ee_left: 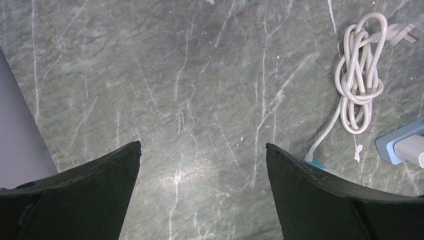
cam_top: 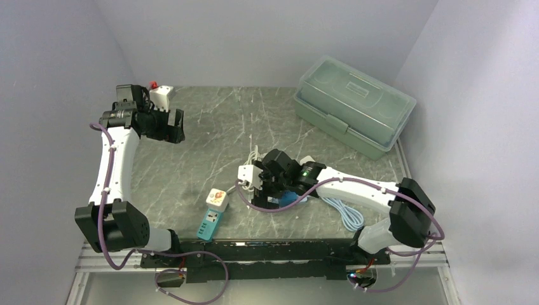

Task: Insert the plug
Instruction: Insert the plug into the socket.

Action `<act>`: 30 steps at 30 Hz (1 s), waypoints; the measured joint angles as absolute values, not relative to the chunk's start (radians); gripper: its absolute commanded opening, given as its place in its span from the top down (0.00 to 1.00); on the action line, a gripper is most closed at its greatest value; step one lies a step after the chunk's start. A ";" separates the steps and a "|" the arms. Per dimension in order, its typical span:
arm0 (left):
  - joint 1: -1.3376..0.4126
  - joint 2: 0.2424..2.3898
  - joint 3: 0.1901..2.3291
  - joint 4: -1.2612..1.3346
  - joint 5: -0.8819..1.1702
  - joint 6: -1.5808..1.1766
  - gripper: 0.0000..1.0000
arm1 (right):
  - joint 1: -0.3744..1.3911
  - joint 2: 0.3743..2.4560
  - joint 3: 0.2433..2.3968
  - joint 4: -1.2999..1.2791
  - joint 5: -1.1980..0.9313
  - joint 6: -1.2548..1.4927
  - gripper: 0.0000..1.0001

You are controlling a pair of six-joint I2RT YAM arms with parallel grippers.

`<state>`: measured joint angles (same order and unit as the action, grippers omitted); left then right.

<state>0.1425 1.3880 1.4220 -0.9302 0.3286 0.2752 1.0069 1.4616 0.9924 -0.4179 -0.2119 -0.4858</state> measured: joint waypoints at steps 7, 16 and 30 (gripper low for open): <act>0.142 1.382 1.422 -0.937 0.339 0.274 0.00 | 0.996 1.403 1.005 -0.418 -0.202 -0.492 0.14; 0.142 1.382 1.425 -0.946 0.342 0.273 0.00 | 0.968 1.416 1.005 -0.426 -0.238 -0.513 0.68; 0.146 1.382 1.425 -0.947 0.342 0.274 0.00 | 0.954 1.455 1.005 -0.471 -0.273 -0.512 1.00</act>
<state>0.1455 1.3823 1.4254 -0.9474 0.3420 0.2737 0.9543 1.4551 1.0050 -0.4706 -0.2729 -0.5117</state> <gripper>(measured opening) 0.996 0.008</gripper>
